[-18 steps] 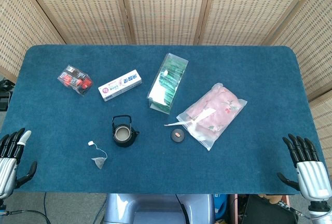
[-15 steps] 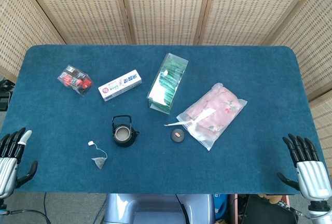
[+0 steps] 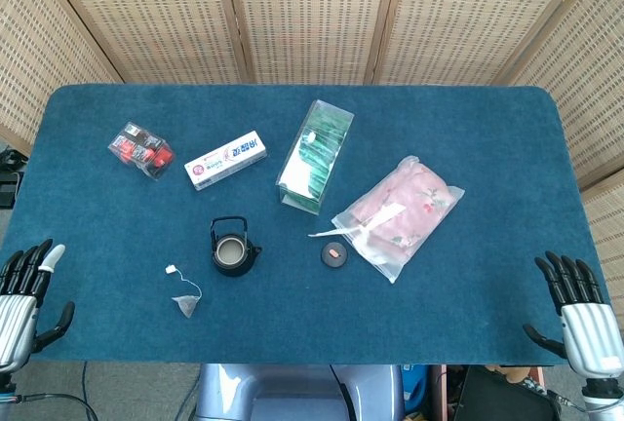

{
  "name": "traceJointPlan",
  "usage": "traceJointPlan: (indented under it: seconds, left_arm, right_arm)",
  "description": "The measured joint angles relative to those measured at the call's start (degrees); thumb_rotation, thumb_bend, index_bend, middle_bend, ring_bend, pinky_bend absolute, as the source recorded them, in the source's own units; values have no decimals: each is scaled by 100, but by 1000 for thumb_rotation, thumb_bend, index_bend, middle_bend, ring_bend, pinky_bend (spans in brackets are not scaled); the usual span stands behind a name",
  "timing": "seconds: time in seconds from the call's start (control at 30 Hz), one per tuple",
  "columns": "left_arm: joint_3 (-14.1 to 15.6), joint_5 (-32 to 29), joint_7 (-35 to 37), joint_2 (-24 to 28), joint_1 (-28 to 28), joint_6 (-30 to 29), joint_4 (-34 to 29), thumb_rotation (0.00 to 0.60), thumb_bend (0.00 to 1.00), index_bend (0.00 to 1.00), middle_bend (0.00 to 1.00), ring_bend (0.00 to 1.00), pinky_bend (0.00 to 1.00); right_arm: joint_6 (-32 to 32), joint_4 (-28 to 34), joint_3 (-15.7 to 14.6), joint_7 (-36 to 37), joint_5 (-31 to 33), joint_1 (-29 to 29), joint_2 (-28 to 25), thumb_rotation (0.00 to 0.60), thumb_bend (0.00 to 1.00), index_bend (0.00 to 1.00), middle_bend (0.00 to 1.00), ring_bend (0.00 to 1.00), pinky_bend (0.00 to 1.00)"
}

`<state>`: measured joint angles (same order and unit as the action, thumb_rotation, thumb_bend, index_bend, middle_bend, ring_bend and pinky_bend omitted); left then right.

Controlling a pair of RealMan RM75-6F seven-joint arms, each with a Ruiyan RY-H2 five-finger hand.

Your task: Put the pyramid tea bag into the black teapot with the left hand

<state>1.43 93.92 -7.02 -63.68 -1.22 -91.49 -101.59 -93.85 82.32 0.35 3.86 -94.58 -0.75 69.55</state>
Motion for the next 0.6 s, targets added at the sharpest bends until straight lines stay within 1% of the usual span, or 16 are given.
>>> traceJointPlan:
  seconds: [0.17, 0.37, 0.6]
  left_arm:
    - [-2, 13, -13, -5, 13, 12, -9, 600, 445, 49, 0, 0, 0]
    - [-30, -53, -48, -18, 56, 95, 11, 600, 446, 93, 0, 0, 0]
    - [-104, -190, -163, -20, 219, 376, 83, 600, 444, 113, 2, 0, 0]
  right_arm:
    - [-5, -33, 3, 30, 15, -7, 9, 600, 71, 91, 137, 0, 84]
    - [3, -49, 9, 32, 29, -5, 24, 600, 72, 91, 137, 0, 84]
    - [31, -58, 13, 21, 50, 3, 31, 600, 71, 92, 137, 0, 84]
